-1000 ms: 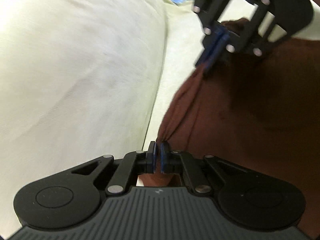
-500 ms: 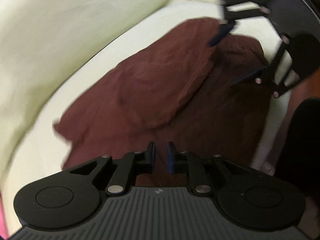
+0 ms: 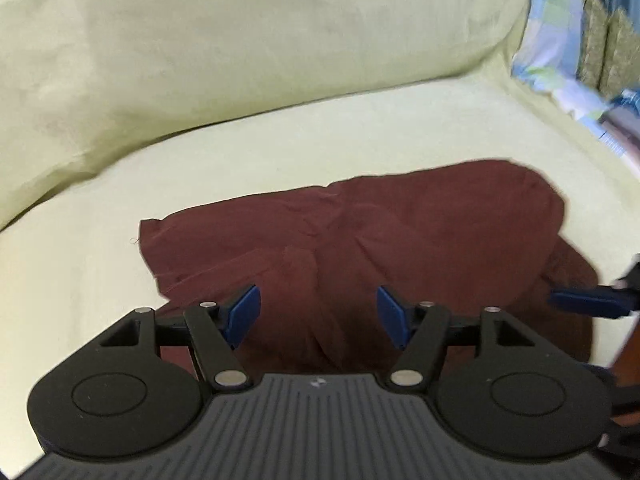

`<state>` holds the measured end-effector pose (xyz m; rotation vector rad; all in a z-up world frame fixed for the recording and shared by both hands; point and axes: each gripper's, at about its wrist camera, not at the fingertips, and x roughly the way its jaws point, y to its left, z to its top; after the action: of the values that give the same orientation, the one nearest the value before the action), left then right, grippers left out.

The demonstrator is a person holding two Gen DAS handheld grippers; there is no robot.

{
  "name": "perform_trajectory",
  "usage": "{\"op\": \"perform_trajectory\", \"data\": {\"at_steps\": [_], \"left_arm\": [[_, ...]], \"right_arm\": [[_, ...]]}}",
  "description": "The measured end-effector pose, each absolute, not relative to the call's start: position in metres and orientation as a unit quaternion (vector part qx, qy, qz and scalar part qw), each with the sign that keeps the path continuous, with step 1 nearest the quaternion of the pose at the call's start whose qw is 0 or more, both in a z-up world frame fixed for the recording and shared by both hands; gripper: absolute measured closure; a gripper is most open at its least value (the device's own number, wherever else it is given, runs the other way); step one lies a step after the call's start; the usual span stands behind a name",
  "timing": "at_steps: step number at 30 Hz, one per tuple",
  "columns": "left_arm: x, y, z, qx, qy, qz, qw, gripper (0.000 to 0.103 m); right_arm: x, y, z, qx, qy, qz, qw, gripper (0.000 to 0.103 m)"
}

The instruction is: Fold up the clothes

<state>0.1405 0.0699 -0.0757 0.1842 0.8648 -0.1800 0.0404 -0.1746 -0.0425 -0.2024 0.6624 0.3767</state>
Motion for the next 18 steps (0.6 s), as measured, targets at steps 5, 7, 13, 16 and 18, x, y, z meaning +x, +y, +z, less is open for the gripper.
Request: {"op": "perform_trajectory", "data": {"at_steps": [5,7,13,16,18], "left_arm": [[0.181,0.025,-0.114,0.053,0.429,-0.063,0.9,0.044],[0.189,0.023,-0.13,0.05,0.431,-0.043,0.9,0.085],[0.183,0.069,-0.145,-0.084,0.416,-0.055,0.904,0.103],[0.176,0.079,-0.14,-0.082,0.41,-0.046,0.907,0.103],[0.17,0.087,-0.134,-0.073,0.401,-0.048,0.912,0.103]], "right_arm": [[0.075,-0.227,-0.059,0.023,0.349,0.098,0.932,0.061],[0.081,-0.254,-0.065,0.1,0.353,0.058,0.928,0.059],[0.102,-0.324,-0.097,0.353,0.342,-0.029,0.871,0.057],[0.113,-0.334,-0.111,0.399,0.337,-0.058,0.851,0.055],[0.119,-0.341,-0.12,0.441,0.328,-0.077,0.832,0.055]]}}
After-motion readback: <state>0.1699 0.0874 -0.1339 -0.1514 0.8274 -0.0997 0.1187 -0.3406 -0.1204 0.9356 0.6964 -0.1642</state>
